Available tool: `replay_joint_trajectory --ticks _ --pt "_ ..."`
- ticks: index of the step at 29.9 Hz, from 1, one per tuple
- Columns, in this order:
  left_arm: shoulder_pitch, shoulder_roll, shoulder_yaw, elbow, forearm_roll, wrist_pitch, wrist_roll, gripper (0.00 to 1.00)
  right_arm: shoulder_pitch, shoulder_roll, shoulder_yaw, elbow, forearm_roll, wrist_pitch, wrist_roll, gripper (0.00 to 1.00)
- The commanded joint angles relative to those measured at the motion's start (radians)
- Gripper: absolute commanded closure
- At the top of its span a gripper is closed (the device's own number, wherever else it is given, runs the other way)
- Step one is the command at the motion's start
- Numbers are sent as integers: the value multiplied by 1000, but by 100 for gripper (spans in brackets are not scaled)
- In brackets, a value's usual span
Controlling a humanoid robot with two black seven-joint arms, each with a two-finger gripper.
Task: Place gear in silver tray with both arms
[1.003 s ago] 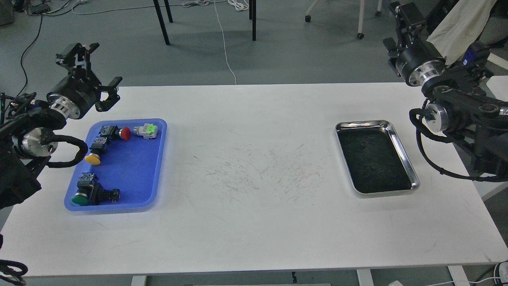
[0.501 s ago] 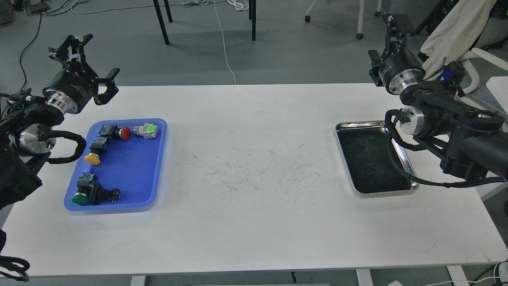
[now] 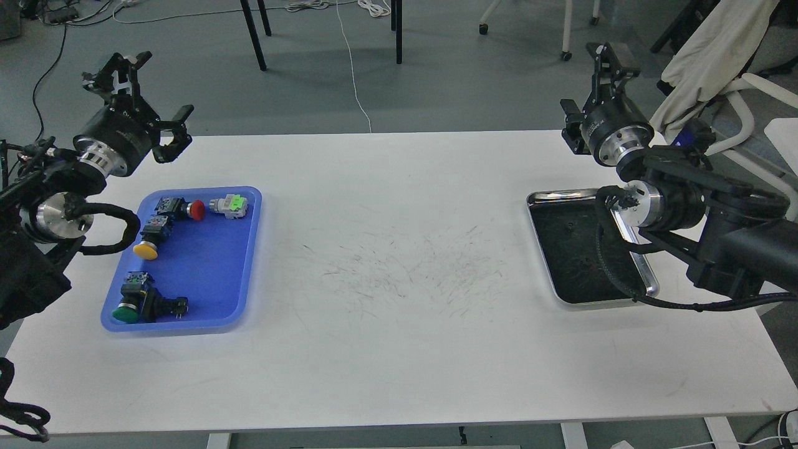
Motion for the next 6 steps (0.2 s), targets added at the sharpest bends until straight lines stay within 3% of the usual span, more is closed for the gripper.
replay_joint_trajectory --ticks 1,6 --pt "3 -9 2 1 0 6 13 1 -3 -8 16 26 0 7 0 0" --pt "8 -9 2 1 0 7 13 1 -5 -10 45 20 -4 0 0 0"
